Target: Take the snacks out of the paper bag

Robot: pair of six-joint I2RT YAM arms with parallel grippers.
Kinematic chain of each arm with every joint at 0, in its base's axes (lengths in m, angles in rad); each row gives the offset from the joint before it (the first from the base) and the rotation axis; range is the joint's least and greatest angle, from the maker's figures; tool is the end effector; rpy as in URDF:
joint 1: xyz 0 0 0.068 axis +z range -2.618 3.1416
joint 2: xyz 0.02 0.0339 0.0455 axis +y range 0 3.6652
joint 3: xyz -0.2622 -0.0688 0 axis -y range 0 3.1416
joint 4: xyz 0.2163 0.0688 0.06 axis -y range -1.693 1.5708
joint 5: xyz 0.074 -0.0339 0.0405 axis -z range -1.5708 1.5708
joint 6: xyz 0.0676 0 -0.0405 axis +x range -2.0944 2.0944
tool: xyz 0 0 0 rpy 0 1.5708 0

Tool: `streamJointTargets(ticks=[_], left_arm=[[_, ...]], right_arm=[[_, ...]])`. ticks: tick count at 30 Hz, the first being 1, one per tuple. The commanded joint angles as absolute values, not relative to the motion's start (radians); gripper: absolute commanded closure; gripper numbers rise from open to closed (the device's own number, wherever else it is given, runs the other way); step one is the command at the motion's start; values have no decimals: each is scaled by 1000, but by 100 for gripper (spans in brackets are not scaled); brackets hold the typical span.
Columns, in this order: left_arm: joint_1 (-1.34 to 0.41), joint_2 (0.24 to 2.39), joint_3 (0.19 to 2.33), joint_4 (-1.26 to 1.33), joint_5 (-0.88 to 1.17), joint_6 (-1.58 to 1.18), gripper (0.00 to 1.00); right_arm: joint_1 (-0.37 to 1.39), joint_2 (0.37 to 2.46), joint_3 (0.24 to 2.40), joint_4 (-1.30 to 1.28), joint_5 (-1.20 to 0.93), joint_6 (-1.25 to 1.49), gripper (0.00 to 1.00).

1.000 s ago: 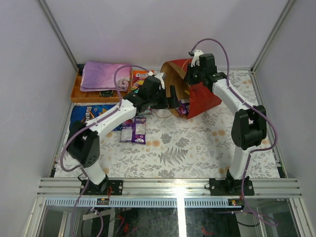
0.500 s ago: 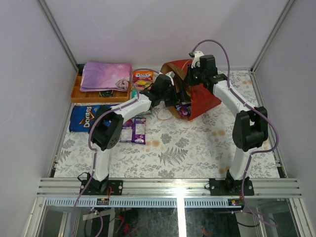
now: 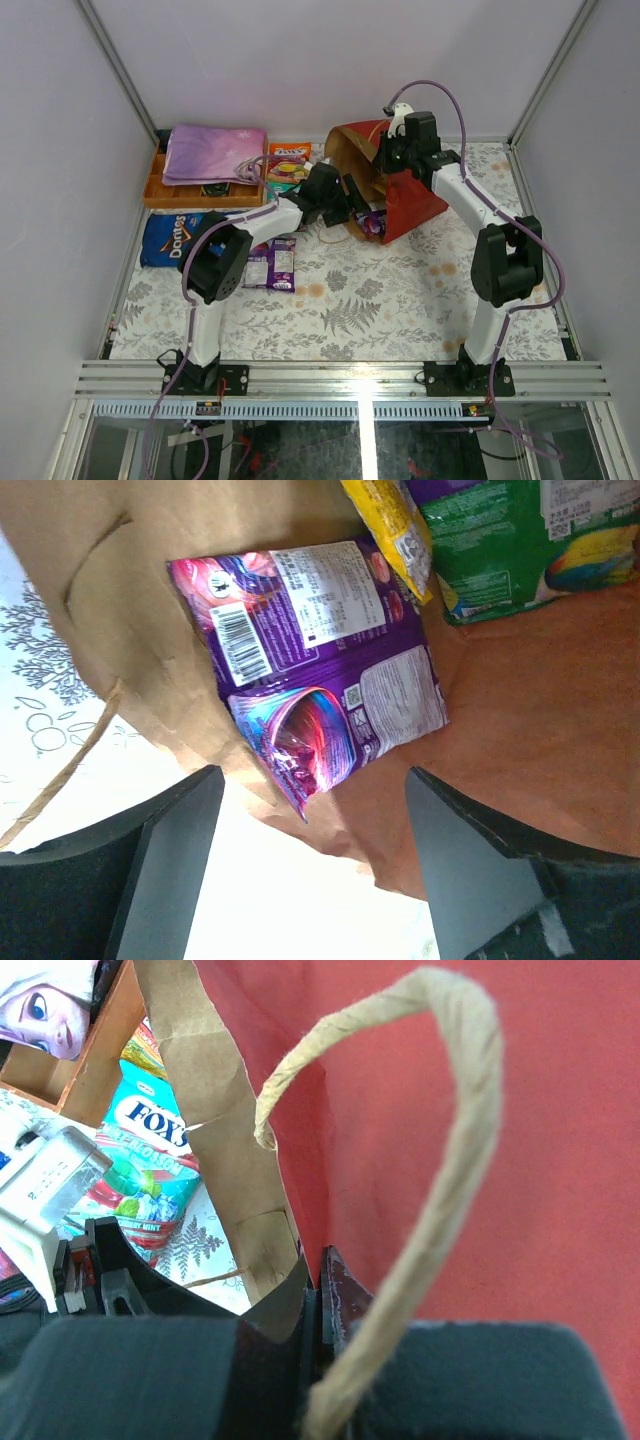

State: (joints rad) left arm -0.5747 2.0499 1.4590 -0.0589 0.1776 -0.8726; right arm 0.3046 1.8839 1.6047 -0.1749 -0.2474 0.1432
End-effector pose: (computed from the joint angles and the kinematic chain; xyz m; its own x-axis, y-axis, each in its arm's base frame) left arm 0.3845 -0.2632 0.1905 -0.8267 -0.3628 -0.4300 0.0308 0.7339 -0.6786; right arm 0.4249 0.1509 0.2998 -0.4856 -0.0076 -0.8741 -0.4359 0.8689 0.2346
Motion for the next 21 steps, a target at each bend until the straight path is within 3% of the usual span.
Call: streamJointTargets(ticks=[1,9,16,21], left_arm=[[-565,2054,1467,0,153,-892,30],[-566,2139,1527,9,187,-894,42],[-568,2167,1503,7,182,-899,47],[-567,2194,1516,-1,179,-894,58]], right_arm=[[308,1832,1614,-114,-279,171,100],[308,1831,1610,-117,-275,173,100],[308,1837,1613,-116,-272,173,100],[308,1844,1614,-112,-274,179,100]])
